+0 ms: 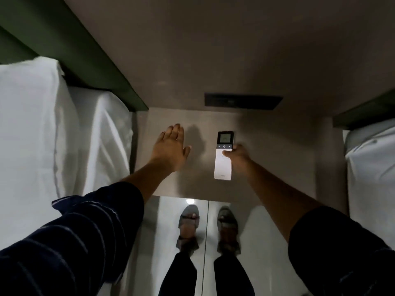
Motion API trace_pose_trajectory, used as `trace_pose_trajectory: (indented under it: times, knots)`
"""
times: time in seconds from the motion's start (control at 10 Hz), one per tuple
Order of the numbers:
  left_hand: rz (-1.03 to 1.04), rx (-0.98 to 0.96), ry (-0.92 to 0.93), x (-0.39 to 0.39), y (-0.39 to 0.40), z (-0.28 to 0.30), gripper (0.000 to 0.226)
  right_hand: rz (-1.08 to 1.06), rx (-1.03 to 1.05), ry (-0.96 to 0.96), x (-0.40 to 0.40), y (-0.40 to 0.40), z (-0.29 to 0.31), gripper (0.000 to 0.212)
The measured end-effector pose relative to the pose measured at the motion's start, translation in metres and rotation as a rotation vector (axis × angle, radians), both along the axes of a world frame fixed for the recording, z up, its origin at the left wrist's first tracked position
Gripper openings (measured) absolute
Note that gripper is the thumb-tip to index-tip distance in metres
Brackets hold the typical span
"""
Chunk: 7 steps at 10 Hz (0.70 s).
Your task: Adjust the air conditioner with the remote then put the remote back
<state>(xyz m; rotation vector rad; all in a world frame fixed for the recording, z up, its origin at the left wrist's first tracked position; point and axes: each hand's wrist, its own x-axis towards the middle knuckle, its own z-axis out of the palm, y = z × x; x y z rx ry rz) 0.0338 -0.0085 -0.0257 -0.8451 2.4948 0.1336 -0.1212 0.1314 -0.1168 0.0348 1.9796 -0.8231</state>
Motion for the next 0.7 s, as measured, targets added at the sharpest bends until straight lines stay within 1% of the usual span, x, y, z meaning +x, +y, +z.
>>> trace_pose_trajectory:
  times: [0.1,0.2,0.3,0.4,0.5,0.6,0.7]
  knots:
    - [0.002,0.056,0.006,0.006,0.005,-0.049,0.071,0.056,0.061,0.113,0.008,0.001,-0.049,0.028]
    - [-0.011,0.067,0.018,0.010,0.010,-0.065,0.071,0.070,0.080,0.156,0.014,-0.001,-0.068,0.027]
    - [-0.015,0.080,0.039,0.012,0.013,-0.072,0.071,0.158,0.118,0.220,0.021,-0.002,-0.082,0.030]
    - [-0.026,0.083,0.055,0.011,0.012,-0.067,0.071,0.214,0.158,0.275,0.022,0.002,-0.084,0.035]
    - [-0.034,0.095,0.065,0.016,0.012,-0.052,0.071,0.218,0.195,0.288,0.028,0.011,-0.069,0.036]
    - [-0.020,0.097,0.063,0.019,0.012,-0.031,0.072,0.241,0.203,0.304,0.034,0.015,-0.041,0.038]
    - [-0.104,0.086,0.054,0.019,0.013,0.017,0.072,0.251,0.156,0.372,0.037,0.022,0.025,0.036]
